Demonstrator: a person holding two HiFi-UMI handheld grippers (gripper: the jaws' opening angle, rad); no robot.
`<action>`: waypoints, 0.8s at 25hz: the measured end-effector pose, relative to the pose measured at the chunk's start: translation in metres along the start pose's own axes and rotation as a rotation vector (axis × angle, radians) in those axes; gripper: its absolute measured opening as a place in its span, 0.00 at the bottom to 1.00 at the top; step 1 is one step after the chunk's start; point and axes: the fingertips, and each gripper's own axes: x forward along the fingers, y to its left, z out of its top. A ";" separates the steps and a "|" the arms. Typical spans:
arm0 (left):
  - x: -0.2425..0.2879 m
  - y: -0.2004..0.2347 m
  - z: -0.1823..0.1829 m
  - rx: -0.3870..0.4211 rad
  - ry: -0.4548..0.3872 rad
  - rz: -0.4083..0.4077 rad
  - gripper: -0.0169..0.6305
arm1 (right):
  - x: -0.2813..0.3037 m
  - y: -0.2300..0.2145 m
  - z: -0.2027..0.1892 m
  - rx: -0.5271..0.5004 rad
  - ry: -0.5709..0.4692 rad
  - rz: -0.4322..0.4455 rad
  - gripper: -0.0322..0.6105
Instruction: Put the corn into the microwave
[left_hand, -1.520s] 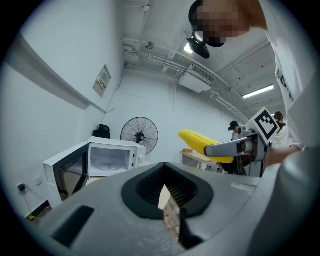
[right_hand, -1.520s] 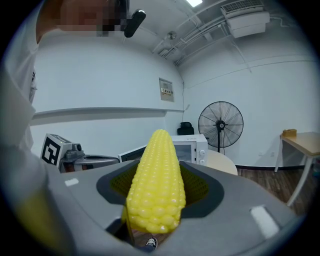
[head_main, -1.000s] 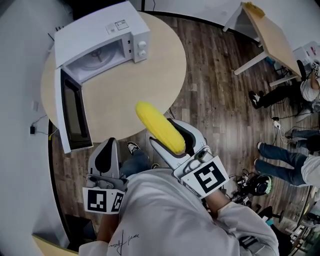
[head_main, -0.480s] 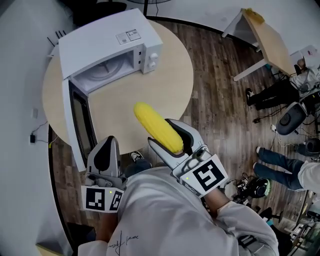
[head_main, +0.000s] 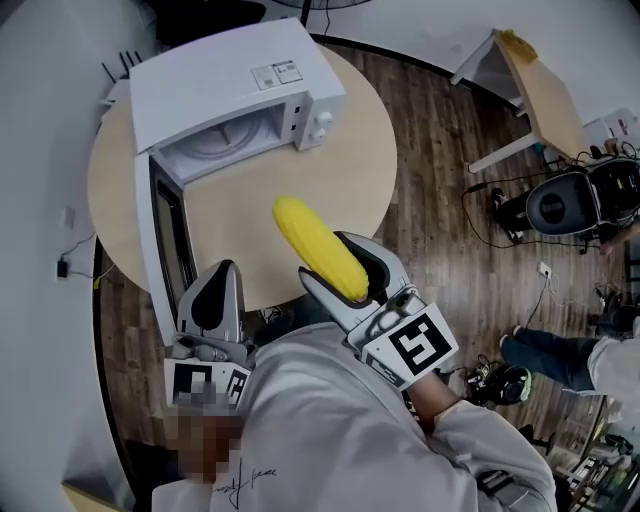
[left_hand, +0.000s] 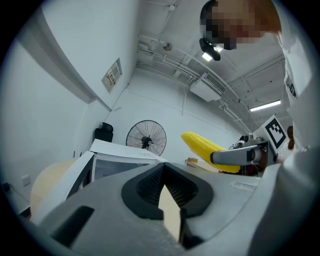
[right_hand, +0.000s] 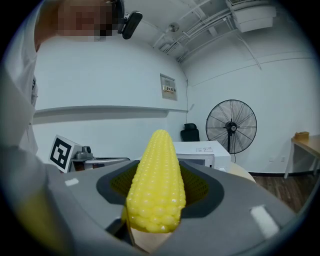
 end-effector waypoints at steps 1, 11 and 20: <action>0.002 0.002 -0.002 -0.009 0.000 0.004 0.03 | 0.002 -0.002 -0.001 0.000 0.002 0.002 0.46; 0.022 0.014 -0.005 -0.059 0.013 0.034 0.03 | 0.022 -0.027 -0.005 0.037 0.013 0.041 0.46; 0.032 0.023 -0.014 -0.065 0.054 0.070 0.02 | 0.040 -0.045 -0.014 0.026 0.037 0.042 0.46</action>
